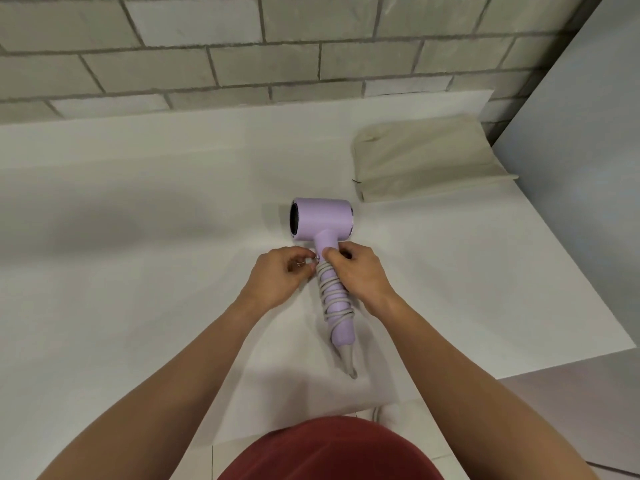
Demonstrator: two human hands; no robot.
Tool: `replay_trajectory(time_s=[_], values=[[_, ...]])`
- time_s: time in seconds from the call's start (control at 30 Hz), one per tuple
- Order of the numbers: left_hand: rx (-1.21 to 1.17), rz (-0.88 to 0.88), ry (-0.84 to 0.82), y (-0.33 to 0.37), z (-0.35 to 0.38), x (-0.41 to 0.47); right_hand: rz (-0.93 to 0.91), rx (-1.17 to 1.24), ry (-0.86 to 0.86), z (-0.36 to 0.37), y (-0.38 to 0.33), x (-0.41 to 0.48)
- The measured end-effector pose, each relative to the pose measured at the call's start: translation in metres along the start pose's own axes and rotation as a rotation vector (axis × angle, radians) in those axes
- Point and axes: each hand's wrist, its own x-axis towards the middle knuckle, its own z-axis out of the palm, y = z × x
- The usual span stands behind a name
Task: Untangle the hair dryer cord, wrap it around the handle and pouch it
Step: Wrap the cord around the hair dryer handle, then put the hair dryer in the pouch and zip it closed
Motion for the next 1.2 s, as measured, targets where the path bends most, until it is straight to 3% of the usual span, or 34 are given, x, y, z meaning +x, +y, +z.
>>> replay_trajectory(time_s=[0.33,0.6,0.9,1.07,1.2], values=[[0.178,0.217,0.05,-0.003,0.006,-0.005,-0.02,-0.029,0.031,-0.001,0.002,0.002],[0.185,0.195,-0.039,-0.003,0.001,0.002,0.016,0.029,-0.011,-0.007,0.002,0.009],[0.23,0.188,0.028,-0.002,0.003,-0.003,-0.006,0.015,-0.101,-0.02,0.005,0.002],[0.15,0.162,0.281,0.017,-0.012,-0.008,-0.018,0.049,-0.01,-0.061,0.021,0.002],[0.106,0.303,0.345,0.072,-0.001,0.01,-0.08,0.063,0.176,-0.124,0.031,0.016]])
